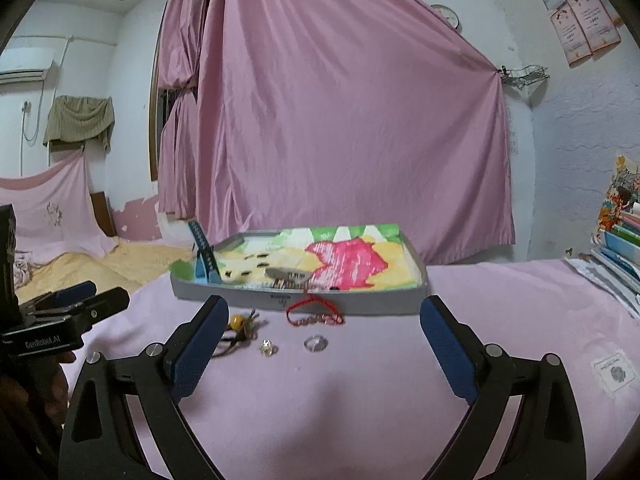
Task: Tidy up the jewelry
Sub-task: 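Open both tools and pull them back from the tray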
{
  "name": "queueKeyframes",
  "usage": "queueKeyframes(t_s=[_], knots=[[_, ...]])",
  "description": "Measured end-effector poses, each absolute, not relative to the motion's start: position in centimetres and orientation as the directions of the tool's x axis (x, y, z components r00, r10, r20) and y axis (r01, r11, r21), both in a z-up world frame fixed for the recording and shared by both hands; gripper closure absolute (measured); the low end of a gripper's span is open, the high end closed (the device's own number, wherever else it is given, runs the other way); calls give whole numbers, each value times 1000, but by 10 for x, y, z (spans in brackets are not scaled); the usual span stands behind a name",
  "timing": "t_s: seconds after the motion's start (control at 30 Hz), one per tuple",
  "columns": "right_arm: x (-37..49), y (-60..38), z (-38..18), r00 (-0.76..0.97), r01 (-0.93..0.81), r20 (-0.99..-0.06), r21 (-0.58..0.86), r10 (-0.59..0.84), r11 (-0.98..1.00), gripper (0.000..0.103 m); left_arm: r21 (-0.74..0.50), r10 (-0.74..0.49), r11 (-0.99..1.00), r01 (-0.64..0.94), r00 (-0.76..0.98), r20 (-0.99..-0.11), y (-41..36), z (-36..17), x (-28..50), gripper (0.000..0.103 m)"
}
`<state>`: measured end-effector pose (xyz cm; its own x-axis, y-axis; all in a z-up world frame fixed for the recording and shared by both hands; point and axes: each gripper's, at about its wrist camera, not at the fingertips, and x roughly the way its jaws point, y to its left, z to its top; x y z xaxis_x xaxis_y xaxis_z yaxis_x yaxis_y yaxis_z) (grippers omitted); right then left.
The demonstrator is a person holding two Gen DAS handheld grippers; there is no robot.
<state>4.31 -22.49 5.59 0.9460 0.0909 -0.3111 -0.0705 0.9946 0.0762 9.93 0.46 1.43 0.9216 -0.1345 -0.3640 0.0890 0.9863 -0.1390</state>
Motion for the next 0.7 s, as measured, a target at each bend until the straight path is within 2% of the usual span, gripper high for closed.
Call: queueKeyframes(t_s=[0.27,0.7], knots=[[48,-220,45,922,-75,-375,73,97,995,9,-125,-122,989,77,905,-409,4,6,100,0],[74,-224,35,831,-142,-521,135,192,981,9,-123,-184,983,138,809,-558,-1,-4,122,0]])
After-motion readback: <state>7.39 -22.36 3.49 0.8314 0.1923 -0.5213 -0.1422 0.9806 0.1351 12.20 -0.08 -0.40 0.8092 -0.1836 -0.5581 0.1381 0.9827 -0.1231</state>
